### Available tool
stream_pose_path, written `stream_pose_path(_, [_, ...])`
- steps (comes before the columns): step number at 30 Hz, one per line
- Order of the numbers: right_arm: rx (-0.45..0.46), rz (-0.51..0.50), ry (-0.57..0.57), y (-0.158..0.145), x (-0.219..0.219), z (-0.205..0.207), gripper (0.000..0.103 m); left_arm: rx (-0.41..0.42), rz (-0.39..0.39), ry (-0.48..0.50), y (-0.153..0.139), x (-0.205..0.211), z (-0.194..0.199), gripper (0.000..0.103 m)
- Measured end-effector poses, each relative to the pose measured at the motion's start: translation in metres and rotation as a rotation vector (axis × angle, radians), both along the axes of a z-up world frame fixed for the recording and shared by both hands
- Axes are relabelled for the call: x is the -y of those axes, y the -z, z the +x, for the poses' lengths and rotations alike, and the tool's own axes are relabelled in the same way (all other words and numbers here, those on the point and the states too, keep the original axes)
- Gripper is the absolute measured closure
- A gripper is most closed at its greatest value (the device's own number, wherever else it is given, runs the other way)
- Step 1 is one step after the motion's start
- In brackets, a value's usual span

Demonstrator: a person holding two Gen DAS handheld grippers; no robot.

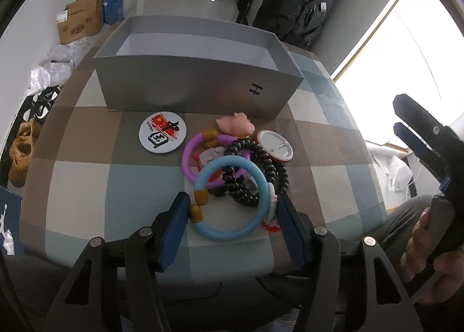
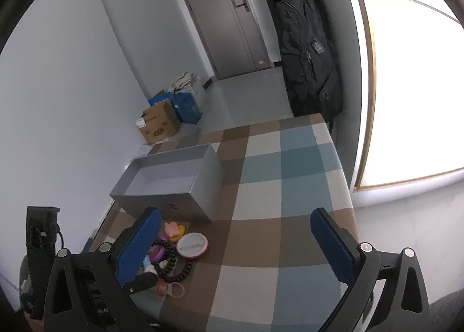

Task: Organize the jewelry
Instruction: 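Lower the left gripper onto the blue beaded ring and close it, then lift the blue ring with the left gripper while the right gripper grasps the red keychain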

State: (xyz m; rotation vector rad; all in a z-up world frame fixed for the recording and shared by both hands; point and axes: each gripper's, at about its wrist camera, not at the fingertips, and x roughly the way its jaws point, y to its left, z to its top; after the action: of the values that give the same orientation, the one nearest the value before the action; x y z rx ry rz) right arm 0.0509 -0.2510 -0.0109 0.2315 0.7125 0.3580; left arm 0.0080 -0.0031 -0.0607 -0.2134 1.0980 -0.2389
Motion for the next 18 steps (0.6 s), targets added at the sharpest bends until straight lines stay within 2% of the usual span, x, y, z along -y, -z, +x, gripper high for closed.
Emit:
stream_pose_path(7, [-0.005, -0.011, -0.009, 0.002, -0.003, 0.0, 0.0, 0.006, -0.051, -0.028, -0.006, -0.01, 0.001, 0.048])
stream_pose_path(12, [-0.026, -0.008, -0.056, 0.006, -0.008, -0.001, 0.0, 0.056, -0.108, -0.037, -0.021, -0.016, -0.001, 0.048])
stream_pose_path(18, [-0.143, 0.049, -0.206, 0.023, -0.025, -0.004, 0.001, 0.094, -0.179, -0.072, -0.033, -0.031, 0.002, 0.048])
